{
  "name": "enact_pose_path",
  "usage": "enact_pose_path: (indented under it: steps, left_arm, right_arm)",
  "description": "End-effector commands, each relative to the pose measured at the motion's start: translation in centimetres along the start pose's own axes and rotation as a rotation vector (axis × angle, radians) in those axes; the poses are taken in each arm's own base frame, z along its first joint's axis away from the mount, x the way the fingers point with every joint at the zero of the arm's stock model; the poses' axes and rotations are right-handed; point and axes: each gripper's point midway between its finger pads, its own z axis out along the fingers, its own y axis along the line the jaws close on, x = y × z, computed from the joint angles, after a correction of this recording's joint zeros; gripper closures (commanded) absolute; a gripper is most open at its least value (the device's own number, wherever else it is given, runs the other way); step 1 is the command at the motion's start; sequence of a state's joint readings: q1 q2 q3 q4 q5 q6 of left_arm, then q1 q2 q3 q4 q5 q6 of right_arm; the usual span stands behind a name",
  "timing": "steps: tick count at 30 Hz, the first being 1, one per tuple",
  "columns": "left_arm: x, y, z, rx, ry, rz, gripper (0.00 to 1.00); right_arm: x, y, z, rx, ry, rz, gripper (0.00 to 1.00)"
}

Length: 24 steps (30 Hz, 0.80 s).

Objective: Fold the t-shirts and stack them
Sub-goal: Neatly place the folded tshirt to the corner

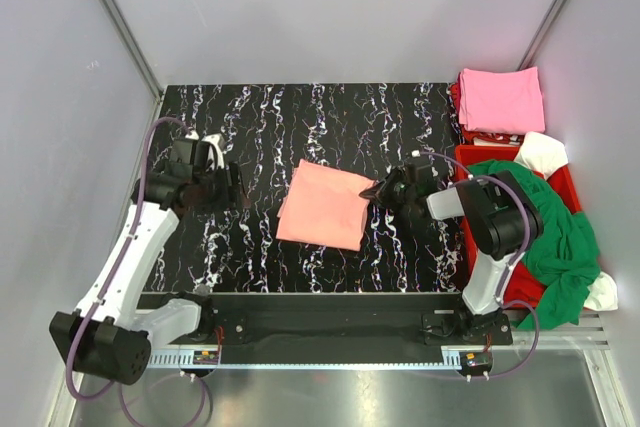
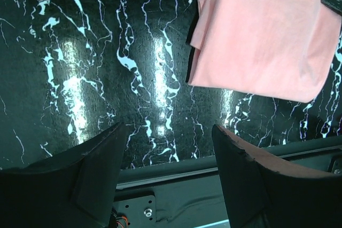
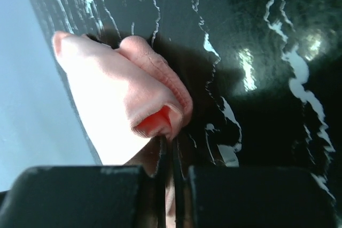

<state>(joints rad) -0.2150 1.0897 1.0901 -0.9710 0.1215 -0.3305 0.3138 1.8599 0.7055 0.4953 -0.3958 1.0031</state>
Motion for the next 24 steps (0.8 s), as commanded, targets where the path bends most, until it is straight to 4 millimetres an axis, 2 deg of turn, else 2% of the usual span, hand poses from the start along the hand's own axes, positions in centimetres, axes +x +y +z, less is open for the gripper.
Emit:
enact_pose_path:
  steps: [1,2,3,5,6,7,8,9,10,11,12,14,15,17,18,20,21,22,24]
  left_arm:
    - [-0.7,0.1,-1.0,0.005,-0.092,-0.010,0.30]
    - [-0.5,0.0,-1.2,0.014,-0.102,-0.017,0.30]
    - [-0.2,0.1,-1.1,0.018,-0.104,-0.031,0.30]
    - [0.2,-0.1,-1.6,0.037,-0.129,-0.041,0.30]
    - [0.3,0.0,-1.6,0.040,-0.141,-0.044,0.30]
    - [0.8,0.2,-1.5,0.036,-0.149,-0.047,0.30]
    - [0.8,0.2,-1.4,0.043,-0.166,-0.049,0.30]
    - [0.9,0.2,-1.3,0.049,-0.174,-0.046,0.30]
    - [1.4,0.4,-1.1,0.051,-0.175,-0.048,0.30]
    - [1.3,0.4,-1.0,0.053,-0.189,-0.057,0.30]
    - [1.3,0.4,-1.1,0.059,-0.199,-0.059,0.30]
    - [1.3,-0.1,-1.1,0.090,-0.211,-0.055,0.30]
    - [1.2,-0.1,-1.3,0.095,-0.229,-0.052,0.30]
    - [0.8,-0.4,-1.5,0.110,-0.249,-0.039,0.30]
    - [0.9,-0.6,-1.5,0.123,-0.252,-0.033,0.29]
    - [0.9,-0.7,-1.4,0.130,-0.252,-0.030,0.29]
    - [0.9,-0.7,-1.4,0.135,-0.250,-0.025,0.29]
    - [0.8,-0.9,-1.5,0.142,-0.254,-0.024,0.29]
    - [0.8,-0.7,-1.6,0.139,-0.260,-0.028,0.29]
  right_arm:
    - [-0.3,-1.4,-0.9,0.134,-0.024,-0.067,1.00]
    - [-0.7,-1.0,-2.2,0.180,-0.017,-0.084,1.00]
    - [-1.9,-0.6,-2.8,0.211,-0.048,-0.157,1.00]
    - [-4.2,1.8,-5.0,0.266,-0.072,-0.228,1.00]
    - [-6.7,4.1,-5.8,0.272,-0.127,-0.323,1.00]
    - [-6.9,3.7,-7.2,0.343,-0.111,-0.335,1.00]
    - [-8.4,3.7,-8.0,0.390,-0.145,-0.359,1.00]
    - [-10.2,5.8,-8.8,0.385,-0.177,-0.425,1.00]
    - [-10.6,5.4,-9.5,0.431,-0.165,-0.442,1.00]
    - [-12.0,5.3,-10.2,0.472,-0.200,-0.459,1.00]
    - [-13.4,6.5,-10.8,0.474,-0.224,-0.504,1.00]
    - [-15.0,6.0,-11.4,0.536,-0.240,-0.527,1.00]
    - [-16.8,6.8,-12.1,0.546,-0.271,-0.561,1.00]
    - [-18.6,6.2,-12.6,0.617,-0.286,-0.617,1.00]
    - [-20.2,7.1,-13.3,0.625,-0.328,-0.635,1.00]
    - [-22.1,6.6,-13.6,0.689,-0.353,-0.676,1.00]
    - [-23.4,7.5,-14.2,0.703,-0.377,-0.723,1.00]
    - [-24.4,6.8,-14.2,0.734,-0.378,-0.732,1.00]
    - [-26.9,7.3,-14.8,0.767,-0.416,-0.777,1.00]
